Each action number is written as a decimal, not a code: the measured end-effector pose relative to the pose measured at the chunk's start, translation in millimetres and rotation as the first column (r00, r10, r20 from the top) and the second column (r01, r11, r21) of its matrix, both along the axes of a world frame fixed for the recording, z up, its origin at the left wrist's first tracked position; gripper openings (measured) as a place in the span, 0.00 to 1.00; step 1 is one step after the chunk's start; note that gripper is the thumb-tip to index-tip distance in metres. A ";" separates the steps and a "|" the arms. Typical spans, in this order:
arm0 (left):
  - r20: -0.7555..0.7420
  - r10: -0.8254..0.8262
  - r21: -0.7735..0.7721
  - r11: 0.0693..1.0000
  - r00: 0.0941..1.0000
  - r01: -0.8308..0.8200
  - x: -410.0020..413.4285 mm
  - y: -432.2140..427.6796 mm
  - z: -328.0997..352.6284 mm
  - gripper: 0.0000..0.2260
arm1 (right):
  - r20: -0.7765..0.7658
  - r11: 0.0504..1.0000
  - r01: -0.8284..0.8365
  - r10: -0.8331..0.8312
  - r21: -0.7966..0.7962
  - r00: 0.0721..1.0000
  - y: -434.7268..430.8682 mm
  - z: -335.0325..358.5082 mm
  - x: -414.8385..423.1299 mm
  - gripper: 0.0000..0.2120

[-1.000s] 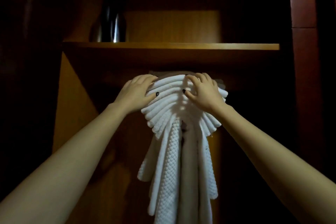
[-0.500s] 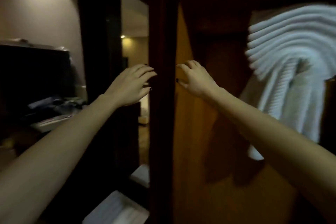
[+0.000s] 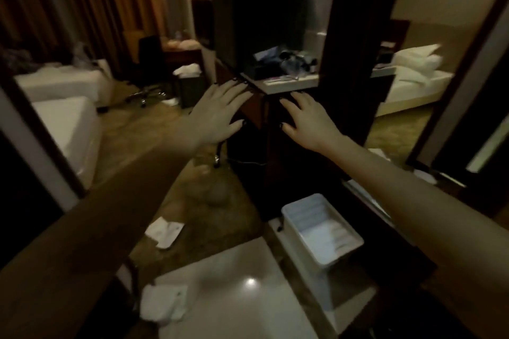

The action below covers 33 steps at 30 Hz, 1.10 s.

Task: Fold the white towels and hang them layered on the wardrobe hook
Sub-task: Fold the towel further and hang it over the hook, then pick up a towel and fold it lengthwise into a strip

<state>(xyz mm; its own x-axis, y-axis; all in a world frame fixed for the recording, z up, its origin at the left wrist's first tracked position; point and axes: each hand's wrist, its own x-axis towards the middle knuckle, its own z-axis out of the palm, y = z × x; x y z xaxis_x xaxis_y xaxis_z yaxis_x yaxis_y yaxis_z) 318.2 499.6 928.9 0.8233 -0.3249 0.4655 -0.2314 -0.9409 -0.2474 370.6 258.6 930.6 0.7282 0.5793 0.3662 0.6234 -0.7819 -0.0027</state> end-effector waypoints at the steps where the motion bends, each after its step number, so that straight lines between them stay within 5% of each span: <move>1: -0.010 0.037 -0.013 0.999 0.999 -0.037 -2.7 19.8 -16.5 0.30 | -0.017 0.999 -0.028 0.027 -0.039 0.999 21.0 -14.4 4.0 0.30; 6: -0.143 0.193 -0.071 0.976 0.971 -0.205 -11.9 99.4 -102.3 0.30 | -0.153 0.972 -0.160 0.134 -0.172 0.979 115.2 -89.5 29.4 0.31; 15: -0.460 0.411 -0.191 0.819 0.787 -0.540 0.6 208.6 -288.0 0.30 | -0.404 0.863 -0.371 0.222 -0.343 0.888 289.0 -244.0 99.1 0.30; 25: -0.762 0.381 -0.265 0.554 0.523 -0.789 -47.9 276.5 -478.9 0.30 | -0.719 0.692 -0.598 0.164 -0.404 0.675 414.6 -440.9 101.1 0.30; 33: -0.870 0.297 -0.275 0.372 0.395 -0.886 -74.0 333.6 -691.9 0.30 | -0.844 0.639 -0.661 0.033 -0.394 0.535 457.0 -690.4 62.8 0.31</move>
